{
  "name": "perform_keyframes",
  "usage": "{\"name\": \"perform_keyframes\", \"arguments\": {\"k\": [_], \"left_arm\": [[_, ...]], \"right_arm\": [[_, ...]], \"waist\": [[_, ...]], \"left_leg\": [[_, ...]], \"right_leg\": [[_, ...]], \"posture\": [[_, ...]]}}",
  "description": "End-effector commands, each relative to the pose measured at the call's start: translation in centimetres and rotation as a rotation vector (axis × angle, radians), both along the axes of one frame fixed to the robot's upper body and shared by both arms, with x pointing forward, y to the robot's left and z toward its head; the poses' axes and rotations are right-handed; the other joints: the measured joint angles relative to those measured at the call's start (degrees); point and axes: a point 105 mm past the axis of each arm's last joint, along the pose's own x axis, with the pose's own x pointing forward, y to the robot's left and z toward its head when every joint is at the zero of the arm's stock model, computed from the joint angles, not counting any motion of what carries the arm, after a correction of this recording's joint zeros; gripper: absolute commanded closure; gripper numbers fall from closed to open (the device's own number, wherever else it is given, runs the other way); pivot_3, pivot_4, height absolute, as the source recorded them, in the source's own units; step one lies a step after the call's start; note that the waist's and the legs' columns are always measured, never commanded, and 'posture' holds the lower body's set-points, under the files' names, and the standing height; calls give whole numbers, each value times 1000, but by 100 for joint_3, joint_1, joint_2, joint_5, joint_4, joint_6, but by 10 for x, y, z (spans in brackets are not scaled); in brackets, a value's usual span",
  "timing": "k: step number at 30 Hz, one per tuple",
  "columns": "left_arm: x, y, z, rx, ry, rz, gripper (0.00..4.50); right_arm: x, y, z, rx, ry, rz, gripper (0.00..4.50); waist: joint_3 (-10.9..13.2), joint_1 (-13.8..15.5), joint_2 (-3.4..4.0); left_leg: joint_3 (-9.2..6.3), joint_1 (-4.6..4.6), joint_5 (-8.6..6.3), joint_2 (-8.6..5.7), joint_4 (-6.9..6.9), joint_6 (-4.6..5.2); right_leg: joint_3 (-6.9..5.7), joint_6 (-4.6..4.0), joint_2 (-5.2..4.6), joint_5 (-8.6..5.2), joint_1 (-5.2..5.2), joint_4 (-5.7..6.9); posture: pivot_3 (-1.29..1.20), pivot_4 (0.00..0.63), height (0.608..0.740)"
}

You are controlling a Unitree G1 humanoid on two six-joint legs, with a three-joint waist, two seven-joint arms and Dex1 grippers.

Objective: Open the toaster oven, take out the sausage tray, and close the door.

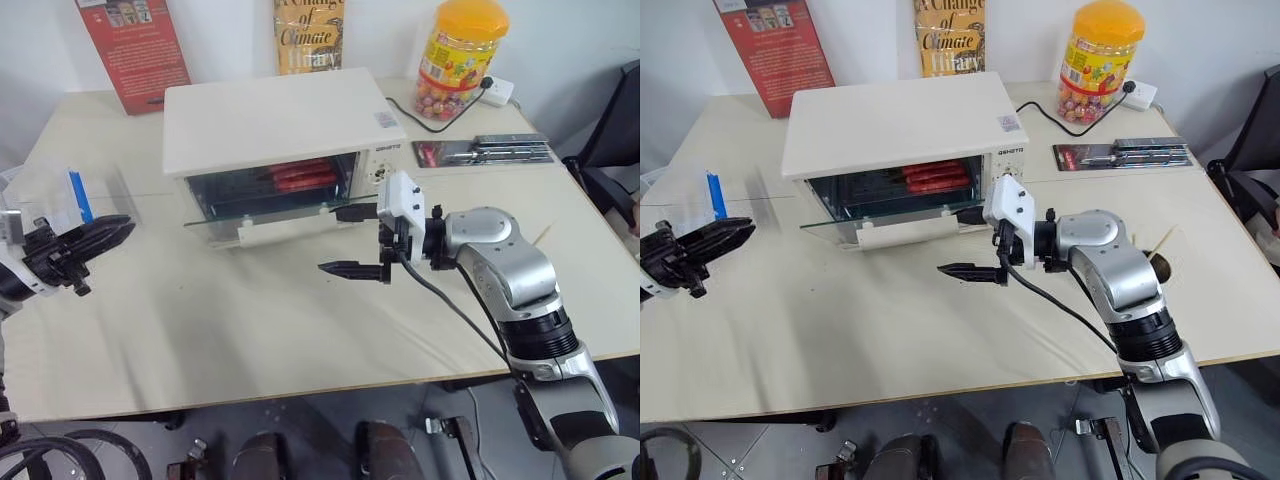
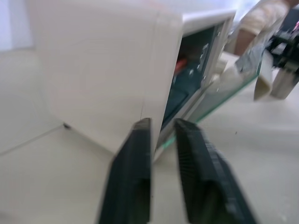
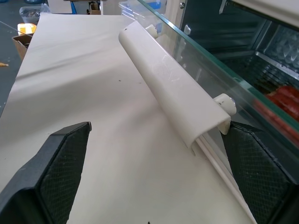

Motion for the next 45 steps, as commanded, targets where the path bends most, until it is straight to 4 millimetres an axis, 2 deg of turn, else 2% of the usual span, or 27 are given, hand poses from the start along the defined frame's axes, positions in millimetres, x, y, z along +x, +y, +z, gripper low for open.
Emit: {"name": "perform_keyframes", "arguments": {"k": [1, 7, 11, 17, 21, 27, 32, 36, 45], "left_arm": [[1, -14, 11, -11, -31, -100, 4481], [4, -39, -1, -21, 9, -213, 4481], [5, -47, -5, -29, 23, -236, 4481], [21, -65, -10, -36, 23, -270, 4481], [27, -77, -21, -12, 58, -315, 4481], [31, -87, -28, 6, 87, -367, 4481], [34, -90, -30, 19, 100, -388, 4481], [41, -95, -27, 18, 91, -395, 4481], [51, -103, -26, 25, 70, -408, 4481]], "right_arm": [[-25, 18, -4, -18, -10, 125, 0], [-29, 18, -13, -16, 11, 91, 0], [-29, 17, -16, -2, 21, 62, 0], [-36, 21, -21, 4, 43, 54, 0], [-45, 23, -26, -3, 69, 48, 0], [-57, 6, -47, -67, 175, -73, 0], [-58, -2, -53, -91, 174, -133, 0], [-49, -1, -49, -82, 130, -160, 0], [-31, 7, -28, -53, 50, -144, 0]], "waist": [[0, -7, 0], [0, -47, -1], [-1, -85, -3], [-4, -81, -9], [-4, -97, -9], [-5, -39, -11], [-7, 82, -14], [-8, 173, -17], [-7, 166, -25]], "left_leg": [[1, 0, 0, 0, 0, 0], [8, 7, 0, 0, -7, 0], [7, 6, 0, 1, -6, 0], [6, 6, 0, 0, 1, 0], [5, 7, 0, 0, 0, 0], [3, 6, -9, 0, 1, 4], [6, 6, -13, 0, 7, 6], [10, 3, -13, 0, 30, 7], [19, 0, -13, 1, 34, 8]], "right_leg": [[0, 0, 0, 0, 0, 1], [3, 0, 0, 0, -3, 2], [3, 0, 0, 0, -3, 2], [4, 0, 0, 0, 0, 3], [4, 0, 0, 0, 0, 6], [1, 0, 0, 0, 0, 4], [1, 1, 0, 0, 2, 1], [4, 0, 0, 0, 6, 2], [10, -1, 0, 1, 1, 5]], "posture": [[0, 150, 740], [0, 150, 740], [0, 150, 740], [0, 150, 740], [0, 150, 740], [0, 150, 740], [0, 150, 740], [0, 150, 740], [0, 150, 740]]}}
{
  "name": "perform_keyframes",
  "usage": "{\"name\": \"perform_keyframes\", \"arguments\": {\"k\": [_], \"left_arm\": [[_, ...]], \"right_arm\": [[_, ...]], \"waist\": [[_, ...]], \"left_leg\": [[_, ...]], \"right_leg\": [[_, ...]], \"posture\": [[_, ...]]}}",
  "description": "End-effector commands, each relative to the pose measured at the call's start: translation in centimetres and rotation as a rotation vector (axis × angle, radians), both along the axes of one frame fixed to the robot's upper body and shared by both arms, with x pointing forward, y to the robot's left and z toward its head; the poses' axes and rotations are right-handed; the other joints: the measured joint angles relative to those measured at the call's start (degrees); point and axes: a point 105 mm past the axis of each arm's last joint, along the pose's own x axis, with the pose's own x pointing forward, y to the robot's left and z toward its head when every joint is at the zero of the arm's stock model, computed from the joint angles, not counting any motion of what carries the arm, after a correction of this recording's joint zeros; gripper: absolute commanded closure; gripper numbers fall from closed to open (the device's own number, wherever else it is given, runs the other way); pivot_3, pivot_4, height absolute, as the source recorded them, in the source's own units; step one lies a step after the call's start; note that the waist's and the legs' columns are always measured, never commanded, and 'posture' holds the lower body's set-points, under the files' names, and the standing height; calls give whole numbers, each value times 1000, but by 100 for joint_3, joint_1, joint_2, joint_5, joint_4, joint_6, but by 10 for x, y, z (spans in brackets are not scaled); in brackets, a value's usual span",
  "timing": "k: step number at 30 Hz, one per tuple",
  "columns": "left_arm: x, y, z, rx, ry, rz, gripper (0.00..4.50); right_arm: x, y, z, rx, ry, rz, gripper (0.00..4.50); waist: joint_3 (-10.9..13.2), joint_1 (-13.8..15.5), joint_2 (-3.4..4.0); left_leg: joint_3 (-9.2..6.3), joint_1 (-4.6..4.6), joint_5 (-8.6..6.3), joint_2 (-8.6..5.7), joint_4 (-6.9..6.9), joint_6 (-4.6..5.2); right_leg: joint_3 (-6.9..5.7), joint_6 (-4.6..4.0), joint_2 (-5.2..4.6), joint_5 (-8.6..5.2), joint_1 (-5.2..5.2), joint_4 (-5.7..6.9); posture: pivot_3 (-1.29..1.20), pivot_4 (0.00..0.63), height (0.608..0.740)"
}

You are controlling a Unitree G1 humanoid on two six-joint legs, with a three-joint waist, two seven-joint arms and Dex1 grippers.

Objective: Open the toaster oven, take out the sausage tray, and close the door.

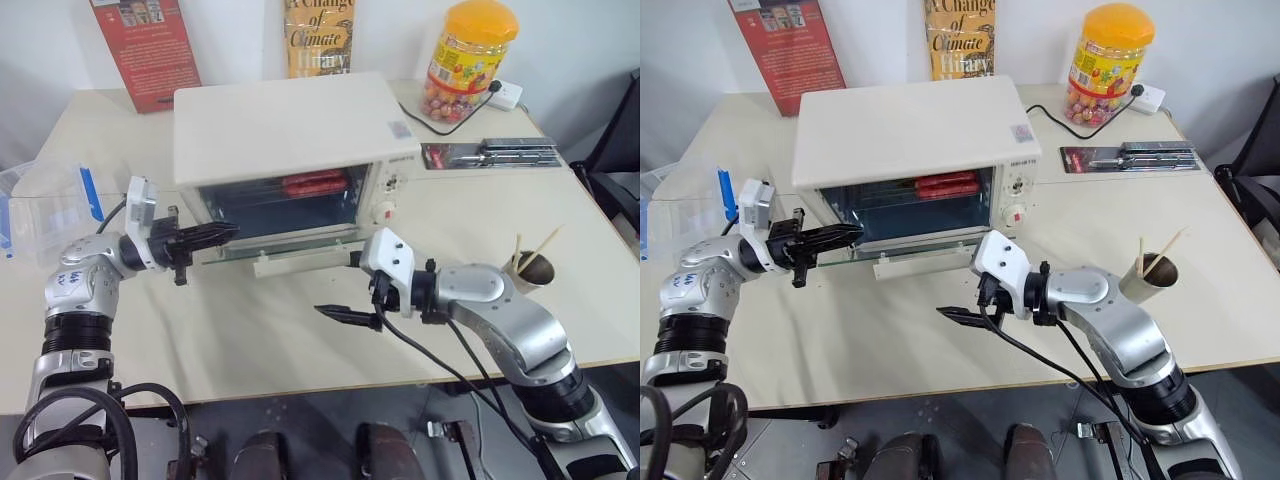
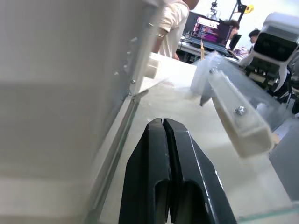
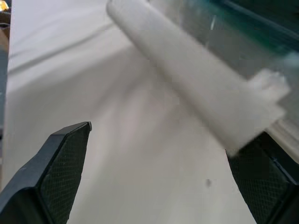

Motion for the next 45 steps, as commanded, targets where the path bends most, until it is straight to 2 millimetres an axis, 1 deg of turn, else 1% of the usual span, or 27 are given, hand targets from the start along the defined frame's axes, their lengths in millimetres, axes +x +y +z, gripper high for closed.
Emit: {"name": "perform_keyframes", "arguments": {"k": [1, 7, 11, 16, 19, 23, 26, 29, 31, 33, 35, 36, 40, 42, 45], "left_arm": [[2, 0, 7, 5, -36, -1, 4481], [4, 1, 8, 9, -39, 0, 4481], [4, -1, 7, 9, -37, -9, 4481], [4, -4, 7, 14, -34, -26, 4481], [2, -5, 4, 28, -22, -50, 4481], [0, -10, -2, 71, -2, -93, 4481], [-2, -15, -6, 92, 8, -129, 4481], [-7, -20, -18, 156, 36, -181, 4481], [-9, -21, -23, 187, 45, -196, 4481], [-9, -21, -31, 224, 40, -201, 4481], [-10, -22, -37, 252, 37, -207, 4481], [-10, -23, -39, 265, 37, -208, 4481], [-10, -24, -47, 323, 23, -212, 4481], [-12, -24, -50, 349, 17, -225, 4481], [-12, -23, -62, 422, -7, -197, 4481]], "right_arm": [[-2, 5, 12, 18, -46, 47, 0], [-1, 4, 15, 16, -55, 60, 0], [-4, -2, 9, -19, -25, 64, 0], [-19, -24, -10, -143, 87, 65, 0], [-26, -35, -15, -191, 123, 52, 0], [-40, -54, -21, -258, 183, 53, 0], [-46, -67, -21, -295, 204, 36, 0], [-51, -83, -13, -330, 208, -8, 0], [-51, -87, -6, -322, 192, -20, 0], [-45, -81, 18, -206, 123, -38, 0], [-40, -72, 37, -115, 63, -39, 0], [-38, -67, 42, -91, 40, -35, 0], [-24, -44, 53, -53, -38, -45, 0], [-19, -35, 52, -54, -56, -46, 0], [1, -7, 48, -64, -130, -62, 0]], "waist": [[0, 12, -1], [1, 16, -2], [1, 18, -2], [1, 47, -3], [1, 40, -5], [1, 44, -6], [2, 48, -8], [3, 58, -8], [3, 82, -10], [4, 86, -11], [4, 98, -10], [4, 110, -10], [4, 159, -10], [4, 160, -10], [3, 159, -10]], "left_leg": [[-1, -1, 0, 0, 0, 0], [-3, -5, 0, 0, 5, 0], [-4, -5, 0, 0, 5, 1], [-9, -13, -1, 0, 8, 3], [-11, -21, -3, 0, 15, 5], [-11, -22, -3, 0, 17, 5], [-12, -25, -4, 0, 20, 6], [-12, -26, -4, 0, 21, 7], [-13, -27, -4, 0, 24, 7], [-13, -27, -4, 0, 26, 7], [-12, -26, -4, 0, 30, 8], [-12, -27, -4, 0, 33, 7], [-15, -34, -5, 1, 44, 8], [-15, -54, -5, 1, 57, 9], [-21, -68, -9, 1, 75, 16]], "right_leg": [[-2, 0, 0, 0, 0, 0], [-3, 0, 0, 0, 1, 0], [-3, 0, 0, 0, 1, 0], [-7, 1, 0, 0, 1, -2], [-10, 1, 0, 0, 0, -5], [-10, 1, 0, 0, 0, -5], [-11, 1, 0, 1, -1, -7], [-10, 1, 0, 1, -1, -7], [-10, 1, 0, 1, 0, -8], [-10, 0, 0, 1, 0, -7], [-10, 0, 0, 1, 0, -6], [-10, 0, 0, 1, 0, -6], [-10, -1, 0, 1, -3, -4], [-11, -1, 0, 1, -15, -4], [-16, 1, 0, 2, -18, 0]], "posture": [[0, 150, 740], [0, 150, 740], [0, 150, 740], [0, 150, 740], [0, 150, 740], [0, 150, 740], [0, 150, 740], [0, 150, 740], [0, 150, 740], [0, 150, 740], [0, 150, 740], [0, 150, 740], [0, 150, 740], [0, 150, 740], [0, 150, 740]]}}
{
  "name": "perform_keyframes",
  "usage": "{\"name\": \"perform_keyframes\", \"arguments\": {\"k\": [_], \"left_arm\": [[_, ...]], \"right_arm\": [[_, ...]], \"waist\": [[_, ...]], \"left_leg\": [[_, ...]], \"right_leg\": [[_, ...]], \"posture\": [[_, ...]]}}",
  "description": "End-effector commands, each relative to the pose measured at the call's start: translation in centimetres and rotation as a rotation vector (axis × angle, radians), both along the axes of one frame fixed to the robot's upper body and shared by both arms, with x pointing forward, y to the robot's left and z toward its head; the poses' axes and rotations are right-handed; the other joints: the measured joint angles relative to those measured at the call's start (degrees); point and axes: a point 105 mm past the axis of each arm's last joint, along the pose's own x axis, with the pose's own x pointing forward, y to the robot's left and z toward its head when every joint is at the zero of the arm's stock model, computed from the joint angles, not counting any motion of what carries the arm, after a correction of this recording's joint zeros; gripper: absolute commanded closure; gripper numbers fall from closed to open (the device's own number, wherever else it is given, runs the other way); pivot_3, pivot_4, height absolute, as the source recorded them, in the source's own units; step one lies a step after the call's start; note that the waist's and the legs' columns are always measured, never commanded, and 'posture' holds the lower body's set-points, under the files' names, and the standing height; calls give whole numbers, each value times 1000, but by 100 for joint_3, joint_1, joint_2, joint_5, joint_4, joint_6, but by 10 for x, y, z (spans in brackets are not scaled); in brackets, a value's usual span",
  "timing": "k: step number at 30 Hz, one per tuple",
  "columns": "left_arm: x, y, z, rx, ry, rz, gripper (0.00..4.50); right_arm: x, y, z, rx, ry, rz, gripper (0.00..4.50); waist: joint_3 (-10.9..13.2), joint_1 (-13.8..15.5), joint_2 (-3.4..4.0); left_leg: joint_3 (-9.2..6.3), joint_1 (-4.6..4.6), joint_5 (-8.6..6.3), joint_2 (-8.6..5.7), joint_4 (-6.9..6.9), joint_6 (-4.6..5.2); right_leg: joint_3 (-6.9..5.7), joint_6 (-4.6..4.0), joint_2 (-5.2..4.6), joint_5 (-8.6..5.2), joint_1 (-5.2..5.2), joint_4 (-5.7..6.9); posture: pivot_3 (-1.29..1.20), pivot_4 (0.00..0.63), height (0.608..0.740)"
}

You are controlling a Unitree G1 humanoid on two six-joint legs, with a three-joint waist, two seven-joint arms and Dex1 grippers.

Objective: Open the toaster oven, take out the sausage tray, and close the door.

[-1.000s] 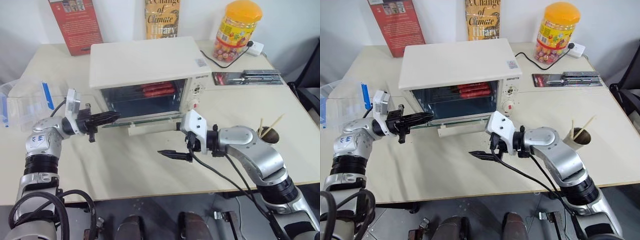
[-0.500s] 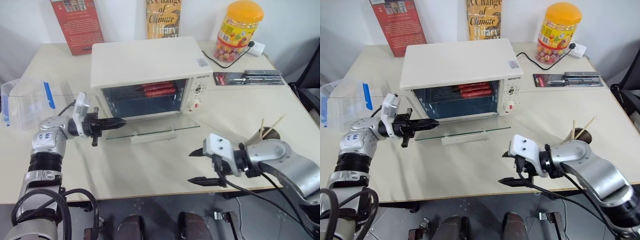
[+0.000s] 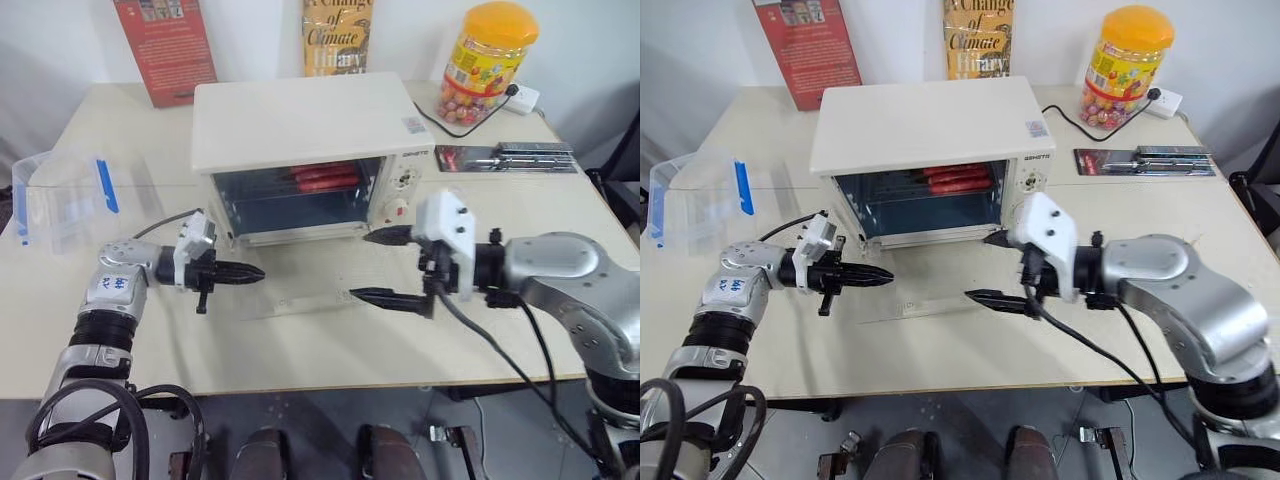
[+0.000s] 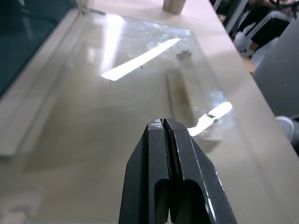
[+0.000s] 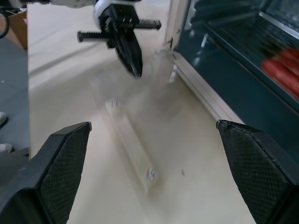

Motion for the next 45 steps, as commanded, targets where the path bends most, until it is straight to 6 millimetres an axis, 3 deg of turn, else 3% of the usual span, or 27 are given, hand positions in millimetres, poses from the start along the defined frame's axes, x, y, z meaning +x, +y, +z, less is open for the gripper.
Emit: {"name": "perform_keyframes", "arguments": {"k": [1, 4, 8, 9, 11, 16, 24, 38, 44, 45], "left_arm": [[-5, 4, -11, 97, -43, -14, 4481], [-3, 8, -17, 134, -110, 60, 4481], [8, 9, 2, -22, -188, 213, 4481], [8, 10, 8, -76, -175, 249, 4295], [7, 11, 18, -169, -146, 295, 3909], [-10, 21, 49, -428, -174, 377, 2440], [-28, 29, 49, -491, -151, 493, 74], [-33, 34, 58, -551, -154, 546, 30], [-30, 35, 61, -556, -164, 555, 30], [-29, 35, 61, -560, -166, 557, 6]], "right_arm": [[22, 28, 0, -13, -127, -31, 0], [48, 50, -7, -57, -236, -84, 0], [77, 63, -9, -122, -378, -164, 0], [84, 67, -10, -142, -419, -178, 0], [93, 73, -12, -165, -471, -192, 0], [117, 84, -12, -213, -597, -247, 0], [128, 92, -21, -239, -616, -232, 0], [158, 94, -27, -289, -647, -267, 0], [160, 91, -29, -302, -673, -272, 0], [160, 90, -30, -302, -675, -273, 189]], "waist": [[-1, -17, 1], [-3, -61, 5], [-3, -65, 5], [-3, -86, 5], [-2, -141, 5], [-2, -265, 5], [-2, -344, 6], [-2, -335, 7], [-2, -324, 7], [-2, -323, 7]], "left_leg": [[1, 0, 0, 0, 5, 1], [1, 3, 0, 2, 9, 1], [-6, 2, -1, 2, 17, 1], [-6, 2, -1, 2, 18, 1], [-12, 0, -1, 3, 20, 1], [-29, -1, -1, 4, 10, 0], [-48, 0, 1, 3, 3, -2], [-53, 2, 1, 3, 9, -4], [-53, 3, 2, 3, 10, -5], [-54, 3, 2, 3, 10, -5]], "right_leg": [[1, 1, 0, 1, 0, 1], [2, 1, 0, 1, 0, 11], [1, 2, -2, 2, 0, 23], [1, 3, -2, 4, 0, 24], [-2, 3, -2, 4, -1, 34], [-12, 3, -2, 4, -5, 45], [-18, 3, -2, 4, 0, 50], [-17, 3, -2, 4, 8, 49], [-17, 3, -2, 4, 10, 48], [-17, 3, -2, 4, 10, 48]], "posture": [[0, 150, 740], [0, 150, 740], [0, 150, 740], [0, 150, 740], [0, 150, 740], [0, 150, 740], [0, 150, 740], [0, 150, 740], [0, 150, 740], [0, 150, 740]]}}
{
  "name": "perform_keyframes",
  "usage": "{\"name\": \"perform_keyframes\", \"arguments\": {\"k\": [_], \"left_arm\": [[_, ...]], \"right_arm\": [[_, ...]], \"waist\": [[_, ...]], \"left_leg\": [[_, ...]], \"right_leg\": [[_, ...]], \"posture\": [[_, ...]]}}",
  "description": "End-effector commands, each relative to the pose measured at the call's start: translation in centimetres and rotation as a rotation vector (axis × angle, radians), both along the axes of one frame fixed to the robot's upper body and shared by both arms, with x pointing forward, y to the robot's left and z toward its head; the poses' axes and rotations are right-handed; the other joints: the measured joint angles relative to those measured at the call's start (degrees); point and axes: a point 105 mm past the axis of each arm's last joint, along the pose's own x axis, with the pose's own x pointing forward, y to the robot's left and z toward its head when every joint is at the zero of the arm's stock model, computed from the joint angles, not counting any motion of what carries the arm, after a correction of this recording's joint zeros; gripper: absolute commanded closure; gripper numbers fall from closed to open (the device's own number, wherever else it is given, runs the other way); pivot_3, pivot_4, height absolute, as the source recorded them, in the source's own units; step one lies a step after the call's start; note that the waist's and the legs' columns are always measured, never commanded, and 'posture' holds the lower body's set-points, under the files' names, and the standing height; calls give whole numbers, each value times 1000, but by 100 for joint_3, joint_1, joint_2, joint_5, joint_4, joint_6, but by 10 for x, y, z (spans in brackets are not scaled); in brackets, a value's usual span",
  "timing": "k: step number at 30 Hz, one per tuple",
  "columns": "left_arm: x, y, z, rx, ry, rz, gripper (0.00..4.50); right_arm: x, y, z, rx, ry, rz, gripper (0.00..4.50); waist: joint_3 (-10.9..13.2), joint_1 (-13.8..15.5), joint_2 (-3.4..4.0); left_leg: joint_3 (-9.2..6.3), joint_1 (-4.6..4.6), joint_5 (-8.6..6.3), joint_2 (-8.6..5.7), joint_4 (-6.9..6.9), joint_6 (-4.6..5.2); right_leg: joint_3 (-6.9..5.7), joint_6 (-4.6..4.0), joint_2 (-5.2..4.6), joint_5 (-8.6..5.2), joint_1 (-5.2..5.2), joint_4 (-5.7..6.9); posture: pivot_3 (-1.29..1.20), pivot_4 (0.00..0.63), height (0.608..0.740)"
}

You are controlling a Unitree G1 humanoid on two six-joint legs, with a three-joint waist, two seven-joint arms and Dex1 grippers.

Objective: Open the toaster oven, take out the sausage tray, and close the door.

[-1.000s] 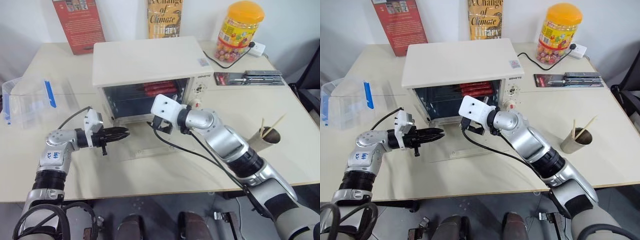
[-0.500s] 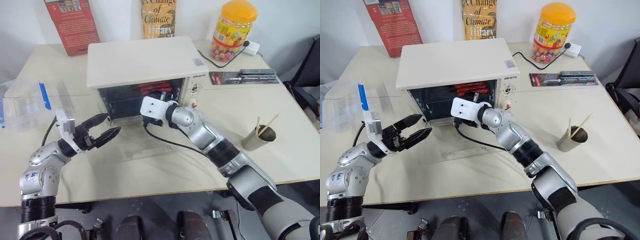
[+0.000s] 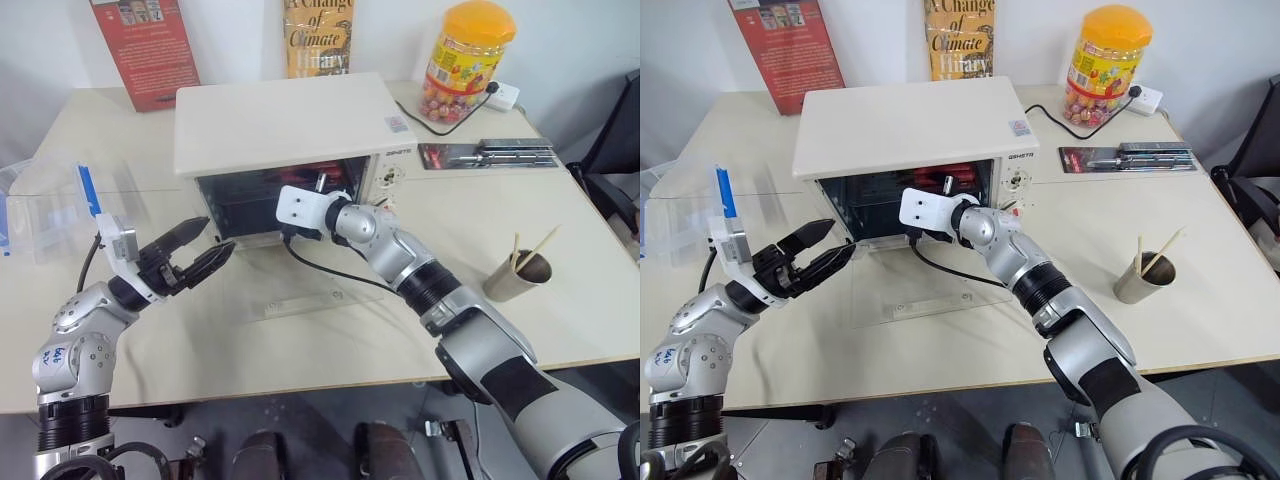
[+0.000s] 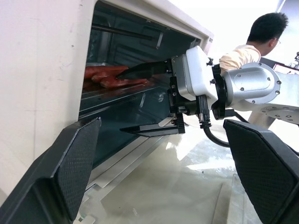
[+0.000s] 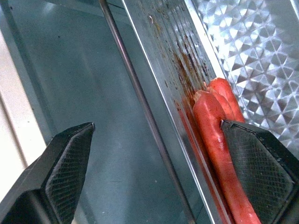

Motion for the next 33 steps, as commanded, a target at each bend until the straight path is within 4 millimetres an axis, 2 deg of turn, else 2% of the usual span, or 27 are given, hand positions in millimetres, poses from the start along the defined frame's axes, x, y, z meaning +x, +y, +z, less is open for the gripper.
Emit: {"name": "perform_keyframes", "arguments": {"k": [1, 6, 16, 19, 25, 26, 33], "left_arm": [[0, 2, 15, -10, -57, 9, 0], [1, 2, 16, -15, -62, 14, 0], [3, 3, 17, -17, -64, 21, 0], [4, 3, 18, -22, -67, 23, 0], [2, 2, 20, -40, -66, 4, 0], [1, 1, 21, -44, -67, -5, 0], [2, -3, 27, -59, -72, -40, 0]], "right_arm": [[2, -7, -1, 6, -7, -21, 402], [0, -10, 0, -3, -43, -22, 1886], [-1, -11, -1, -11, -58, -25, 1886], [-1, -12, -2, -19, -57, -26, 2393], [0, -14, 3, -37, -105, -40, 4214], [0, -14, 6, -42, -119, -39, 4354], [-6, -11, 16, -45, -174, -28, 4428]], "waist": [[0, 3, 0], [0, -5, 0], [1, 2, 1], [0, 3, 1], [-1, 4, -1], [-1, 4, -3], [-1, 9, -2]], "left_leg": [[0, 0, 0, 0, 0, 0], [-1, 0, 0, 0, -1, 0], [-1, 0, 0, 0, -2, -1], [-1, 0, 0, -1, -2, -1], [-2, 0, 0, 0, -1, -1], [-3, 0, 0, 0, -1, -1], [-5, 0, 0, 0, -4, -1]], "right_leg": [[0, 0, 0, 0, 0, 0], [0, 0, 0, 0, 0, 0], [0, 0, 0, 0, 0, 0], [0, 0, 0, 0, 0, 0], [0, 0, 0, 0, 1, 0], [0, 0, 0, 0, 1, 0], [-2, 0, 0, 0, 2, -1]], "posture": [[0, 150, 740], [0, 150, 740], [0, 150, 740], [0, 150, 740], [0, 150, 740], [0, 150, 740], [0, 150, 740]]}}
